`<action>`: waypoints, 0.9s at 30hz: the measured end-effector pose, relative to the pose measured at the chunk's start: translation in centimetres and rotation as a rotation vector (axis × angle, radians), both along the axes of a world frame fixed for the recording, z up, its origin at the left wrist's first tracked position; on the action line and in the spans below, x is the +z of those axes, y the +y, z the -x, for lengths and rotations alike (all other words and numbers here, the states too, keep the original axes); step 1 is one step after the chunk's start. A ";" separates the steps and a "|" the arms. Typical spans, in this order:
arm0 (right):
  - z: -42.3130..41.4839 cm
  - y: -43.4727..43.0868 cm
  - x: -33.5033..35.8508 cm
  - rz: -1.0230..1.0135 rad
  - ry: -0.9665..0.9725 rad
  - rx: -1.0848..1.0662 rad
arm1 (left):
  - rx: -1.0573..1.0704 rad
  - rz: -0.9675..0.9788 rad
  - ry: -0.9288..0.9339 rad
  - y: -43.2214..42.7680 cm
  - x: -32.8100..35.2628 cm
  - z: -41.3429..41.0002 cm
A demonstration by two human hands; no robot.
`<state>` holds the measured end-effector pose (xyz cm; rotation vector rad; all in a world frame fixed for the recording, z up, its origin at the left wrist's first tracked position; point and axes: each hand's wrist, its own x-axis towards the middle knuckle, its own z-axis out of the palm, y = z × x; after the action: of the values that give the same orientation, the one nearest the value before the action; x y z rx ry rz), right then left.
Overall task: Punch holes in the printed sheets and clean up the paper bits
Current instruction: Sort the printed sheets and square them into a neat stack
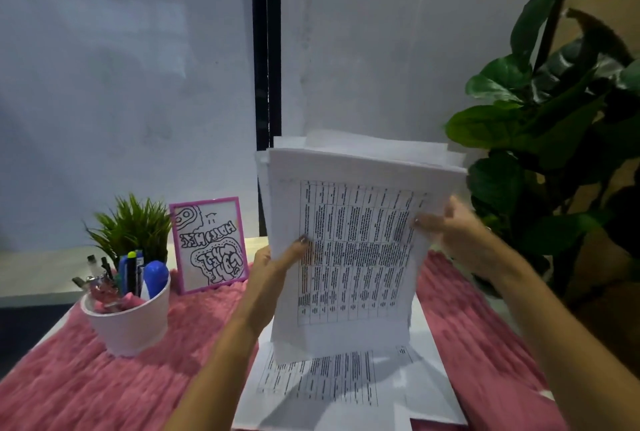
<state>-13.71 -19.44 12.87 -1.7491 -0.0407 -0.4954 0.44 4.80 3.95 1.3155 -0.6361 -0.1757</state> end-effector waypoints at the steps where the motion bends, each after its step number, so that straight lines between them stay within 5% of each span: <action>1: -0.4 0.5 -1.6 -0.047 0.031 0.009 | 0.021 0.022 -0.021 -0.3 0.3 0.3; 10: -1.7 5.2 -2.4 -0.053 -0.336 -0.432 | 0.557 0.141 -0.463 -4.2 3.8 5.1; 13: -1.3 4.7 -3.8 -0.074 -0.359 -0.459 | 0.517 0.156 -0.357 -4.4 2.0 4.4; 18: -1.2 4.3 -9.1 -0.140 -0.082 -0.459 | 0.495 -0.074 -0.273 -4.1 -2.6 2.8; 24: -1.6 3.8 -9.6 -0.298 -0.124 -0.448 | 0.474 0.008 -0.179 -3.9 -1.4 3.7; 27: -1.7 4.3 -11.3 -0.243 -0.030 -0.420 | 0.387 -0.144 -0.156 -3.9 -3.8 3.0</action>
<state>-12.02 -15.16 1.56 -1.5111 0.3585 -0.7967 -2.58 0.89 0.13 1.5761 -0.4947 0.2023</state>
